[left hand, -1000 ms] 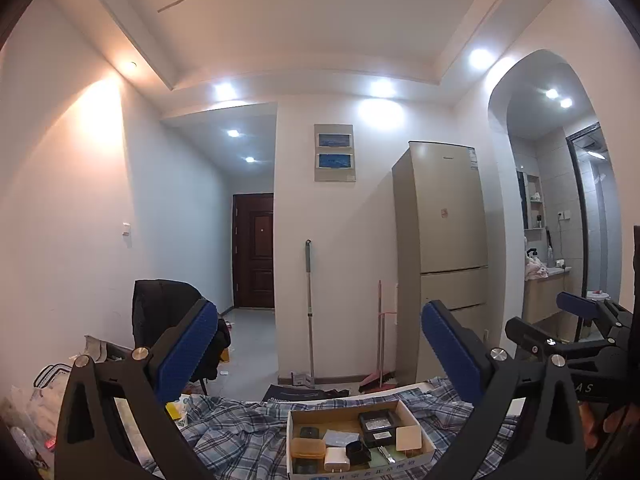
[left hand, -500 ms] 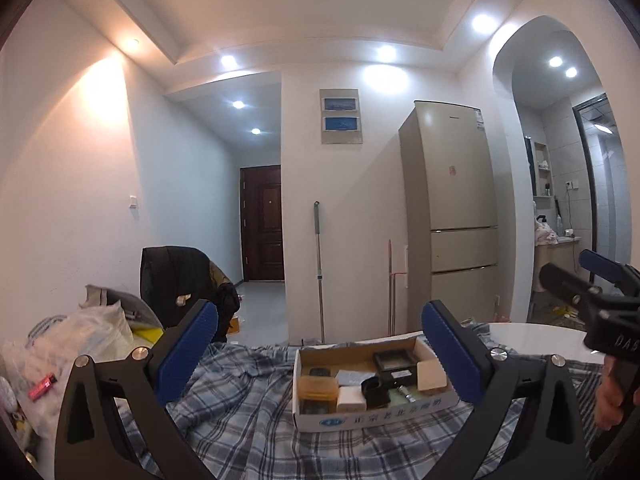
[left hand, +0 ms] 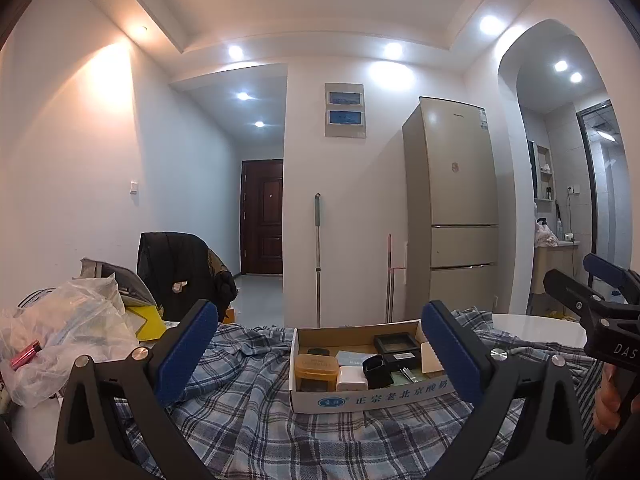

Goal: Organize rigid objects

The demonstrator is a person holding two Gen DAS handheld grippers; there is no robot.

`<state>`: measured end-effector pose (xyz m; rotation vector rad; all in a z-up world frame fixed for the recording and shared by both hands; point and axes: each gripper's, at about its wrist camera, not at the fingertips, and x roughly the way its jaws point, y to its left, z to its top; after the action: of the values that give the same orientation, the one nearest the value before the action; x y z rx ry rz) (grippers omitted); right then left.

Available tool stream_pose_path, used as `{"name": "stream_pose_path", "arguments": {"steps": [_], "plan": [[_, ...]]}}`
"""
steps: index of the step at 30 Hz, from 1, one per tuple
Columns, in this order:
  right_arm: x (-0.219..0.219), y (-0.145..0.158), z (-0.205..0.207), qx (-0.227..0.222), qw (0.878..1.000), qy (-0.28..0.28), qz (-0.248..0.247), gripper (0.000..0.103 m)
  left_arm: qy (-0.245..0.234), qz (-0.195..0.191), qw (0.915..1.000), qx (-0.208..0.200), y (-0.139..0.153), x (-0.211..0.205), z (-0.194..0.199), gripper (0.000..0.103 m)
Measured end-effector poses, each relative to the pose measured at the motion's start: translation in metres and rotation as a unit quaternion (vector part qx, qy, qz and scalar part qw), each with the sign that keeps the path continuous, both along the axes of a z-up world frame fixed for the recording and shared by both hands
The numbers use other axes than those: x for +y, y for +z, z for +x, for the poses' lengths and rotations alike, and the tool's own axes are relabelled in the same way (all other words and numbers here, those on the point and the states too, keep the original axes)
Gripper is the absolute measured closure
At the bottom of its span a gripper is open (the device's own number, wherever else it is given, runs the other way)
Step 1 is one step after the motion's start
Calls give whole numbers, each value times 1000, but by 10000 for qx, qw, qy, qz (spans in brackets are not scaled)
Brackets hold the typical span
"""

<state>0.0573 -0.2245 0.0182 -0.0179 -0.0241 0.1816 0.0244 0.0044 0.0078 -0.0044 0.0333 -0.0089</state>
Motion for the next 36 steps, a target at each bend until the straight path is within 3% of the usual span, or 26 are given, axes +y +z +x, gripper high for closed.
{"name": "stream_pose_path", "arguments": {"steps": [9,36], "plan": [[-7,1,6,124,9997,-38,189,0,-159,189,9996,-107,-1,-4,-6,0],[-3,1,2,13,9999,-55,90,0,-111,91,9999,-84,0,-3,-6,0]]}}
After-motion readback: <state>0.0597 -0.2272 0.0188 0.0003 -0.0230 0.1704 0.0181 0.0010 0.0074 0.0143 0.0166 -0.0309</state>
